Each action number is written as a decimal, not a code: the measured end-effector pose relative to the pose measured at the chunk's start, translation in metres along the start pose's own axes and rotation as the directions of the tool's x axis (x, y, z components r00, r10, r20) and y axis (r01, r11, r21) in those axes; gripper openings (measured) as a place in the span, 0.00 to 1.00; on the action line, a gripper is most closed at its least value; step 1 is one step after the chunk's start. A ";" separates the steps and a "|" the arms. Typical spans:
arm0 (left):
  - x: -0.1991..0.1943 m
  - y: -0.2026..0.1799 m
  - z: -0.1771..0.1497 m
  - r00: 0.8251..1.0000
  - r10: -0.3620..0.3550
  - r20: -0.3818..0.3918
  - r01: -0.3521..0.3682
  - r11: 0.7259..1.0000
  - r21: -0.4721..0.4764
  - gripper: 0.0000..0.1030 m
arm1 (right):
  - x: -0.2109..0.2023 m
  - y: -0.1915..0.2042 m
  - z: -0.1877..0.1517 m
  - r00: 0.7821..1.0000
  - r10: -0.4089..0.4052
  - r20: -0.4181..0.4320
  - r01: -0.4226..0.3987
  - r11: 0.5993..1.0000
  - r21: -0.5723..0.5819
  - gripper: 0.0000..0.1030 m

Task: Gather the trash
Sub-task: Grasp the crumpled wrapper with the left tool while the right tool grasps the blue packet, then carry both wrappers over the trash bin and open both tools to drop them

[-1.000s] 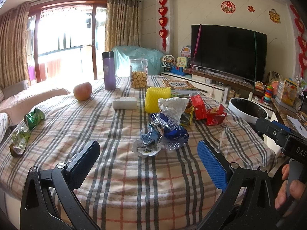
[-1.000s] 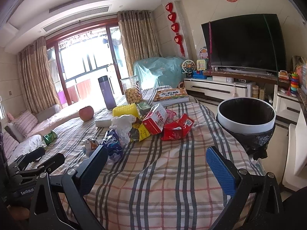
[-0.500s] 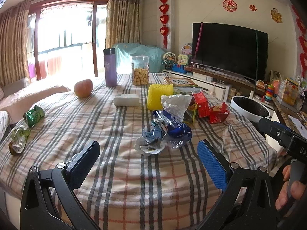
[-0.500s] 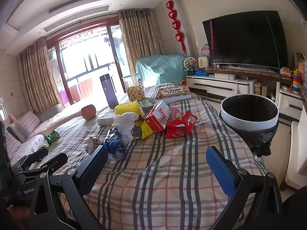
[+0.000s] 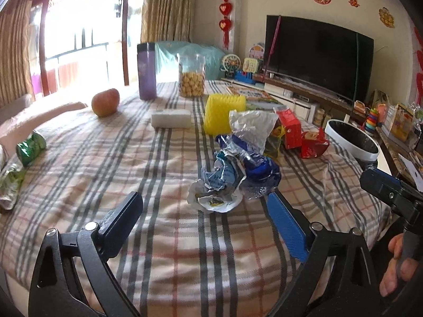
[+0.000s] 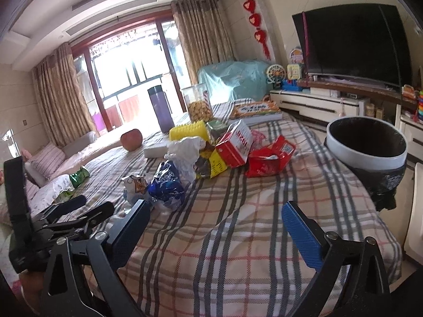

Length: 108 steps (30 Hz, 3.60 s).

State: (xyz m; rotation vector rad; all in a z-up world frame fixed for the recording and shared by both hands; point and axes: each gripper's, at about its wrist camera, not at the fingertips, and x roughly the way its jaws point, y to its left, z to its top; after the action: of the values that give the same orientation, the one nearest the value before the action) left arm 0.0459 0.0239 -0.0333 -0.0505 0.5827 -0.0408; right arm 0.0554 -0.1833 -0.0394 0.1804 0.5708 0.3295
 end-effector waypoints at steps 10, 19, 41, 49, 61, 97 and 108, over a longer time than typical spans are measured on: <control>0.047 0.007 0.007 0.992 -0.073 -0.105 0.072 0.997 -0.010 0.48 | 0.042 -0.001 -0.003 0.991 0.066 -0.120 -0.063 0.998 0.027 0.75; 0.051 0.013 0.007 0.981 -0.141 -0.131 0.139 0.990 -0.025 0.04 | 0.076 0.015 0.009 0.972 0.149 -0.183 -0.145 0.989 0.033 0.69; 0.030 0.002 0.021 0.979 -0.181 -0.094 0.181 0.983 -0.013 0.03 | 0.088 0.023 0.004 0.928 0.254 -0.272 -0.261 0.965 0.011 0.31; 0.031 -0.053 0.016 0.953 -0.274 -0.132 0.283 0.958 0.049 0.03 | 0.049 -0.021 -0.009 0.943 0.217 -0.251 -0.201 0.976 0.086 0.31; 0.040 -0.129 0.021 0.895 -0.404 -0.189 0.428 0.898 0.106 0.03 | 0.003 -0.095 -0.010 0.978 0.101 -0.183 -0.065 0.979 0.194 0.31; 0.124 -0.286 0.089 0.817 -0.505 -0.277 0.559 0.811 0.172 0.03 | -0.012 -0.254 0.070 0.980 -0.166 -0.113 0.193 0.931 0.309 0.31; 0.153 -0.317 0.108 0.806 -0.508 -0.304 0.572 0.801 0.178 0.03 | 0.009 -0.281 0.090 0.971 -0.183 -0.151 0.221 0.929 0.295 0.31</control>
State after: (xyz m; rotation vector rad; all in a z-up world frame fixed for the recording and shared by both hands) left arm 0.2256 -0.2961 -0.0081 0.0470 0.7901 -0.7005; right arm 0.1839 -0.4492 -0.0415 0.4043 0.7546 0.0464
